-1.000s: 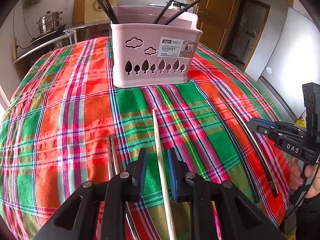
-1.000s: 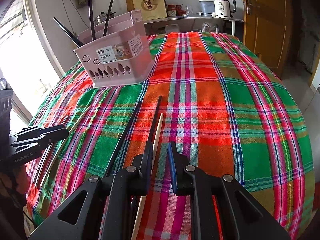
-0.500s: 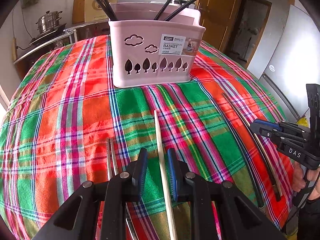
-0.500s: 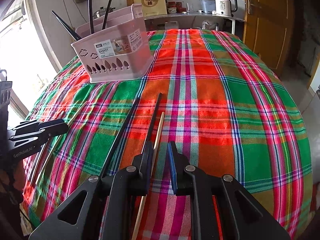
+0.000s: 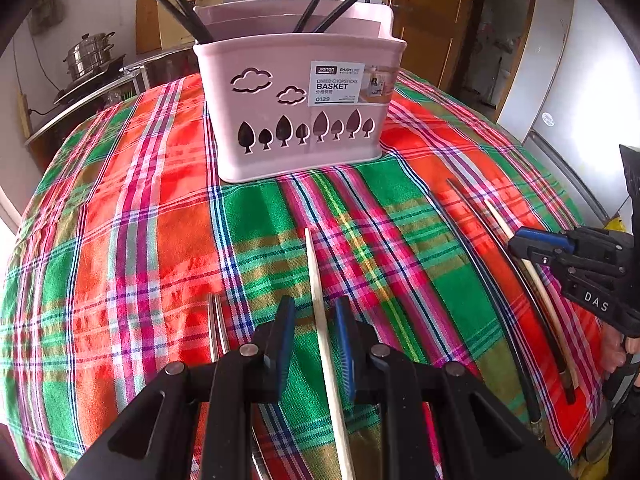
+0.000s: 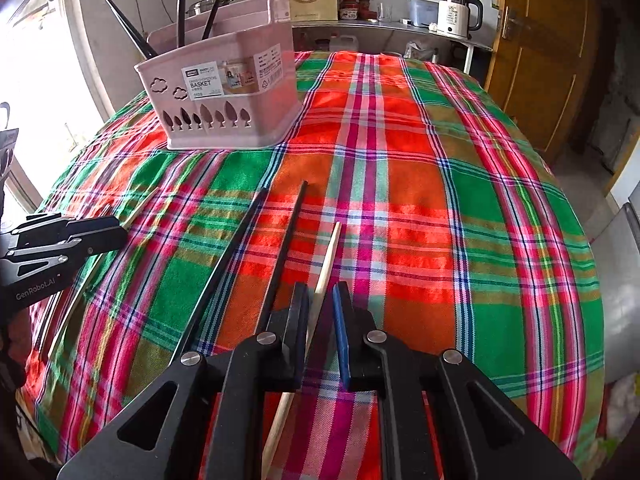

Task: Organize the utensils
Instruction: 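Close the left tool on a wooden chopstick while the right tool grasps another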

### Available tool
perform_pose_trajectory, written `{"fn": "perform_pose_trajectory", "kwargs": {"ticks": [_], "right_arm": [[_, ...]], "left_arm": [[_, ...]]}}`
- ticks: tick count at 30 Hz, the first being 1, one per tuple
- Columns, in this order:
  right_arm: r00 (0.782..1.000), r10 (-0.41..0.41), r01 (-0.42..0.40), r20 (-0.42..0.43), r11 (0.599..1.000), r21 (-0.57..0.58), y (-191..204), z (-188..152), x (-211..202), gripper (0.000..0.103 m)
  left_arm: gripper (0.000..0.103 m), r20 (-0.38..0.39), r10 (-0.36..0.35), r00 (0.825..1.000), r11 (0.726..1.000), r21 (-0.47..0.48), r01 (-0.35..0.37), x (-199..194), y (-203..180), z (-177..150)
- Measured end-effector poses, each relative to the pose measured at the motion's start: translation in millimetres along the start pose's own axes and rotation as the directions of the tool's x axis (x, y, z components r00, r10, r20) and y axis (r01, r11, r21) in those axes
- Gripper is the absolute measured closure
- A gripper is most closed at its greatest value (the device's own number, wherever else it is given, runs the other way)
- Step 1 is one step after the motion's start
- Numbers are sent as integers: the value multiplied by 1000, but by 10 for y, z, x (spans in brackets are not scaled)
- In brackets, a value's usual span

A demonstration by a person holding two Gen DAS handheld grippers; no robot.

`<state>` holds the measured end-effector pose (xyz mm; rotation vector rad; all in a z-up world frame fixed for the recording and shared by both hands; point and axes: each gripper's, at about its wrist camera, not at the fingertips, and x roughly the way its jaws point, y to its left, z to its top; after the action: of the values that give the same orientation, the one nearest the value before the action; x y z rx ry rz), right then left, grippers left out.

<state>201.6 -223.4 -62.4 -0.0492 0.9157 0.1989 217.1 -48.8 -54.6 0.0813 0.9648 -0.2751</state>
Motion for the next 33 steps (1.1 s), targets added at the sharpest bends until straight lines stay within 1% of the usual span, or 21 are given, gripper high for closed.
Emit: {"fn": "perform_pose_trajectory", "kwargs": {"ticks": [4,9,19,22,26,27,28,30,31,33], "right_arm": [[1000,-9,9,-20,1000,-14,2,63,35,91],[999,-10,9,-47,1000,-13,-6,176,105,91],[998,19,-18,-52,1000,17,-74,269,172,91],[998,27,-25,-61,999,25,-84,303,194,91],[997,24,-22,-68,1000,20,-76,340,221,91],[998,22,-21,-66,1000,18,-74,344,226,93],[998,20,-19,-64,1000,19,-84,345,230,94],[998,19,-18,-64,1000,22,-94,349,231,96],[998,19,-17,-64,1000,24,-97,351,229,96],[998,22,-20,-63,999,33,-102,360,232,98]], "left_arm": [[83,-13,11,1000,999,39,-10,32,-42,40],[83,-41,-17,999,1000,26,18,86,-3,143],[83,-59,-2,998,998,55,6,175,-78,294],[83,-71,-5,997,998,55,9,205,-84,353],[83,-70,-4,998,999,52,7,231,-98,383],[83,-67,-3,998,999,48,6,230,-94,384],[84,-66,-5,998,999,44,8,232,-75,384],[89,-65,4,998,999,40,-2,244,-46,400],[96,-68,4,998,999,39,-2,247,-37,405],[98,-75,-8,997,1000,23,10,254,-6,411]]}}
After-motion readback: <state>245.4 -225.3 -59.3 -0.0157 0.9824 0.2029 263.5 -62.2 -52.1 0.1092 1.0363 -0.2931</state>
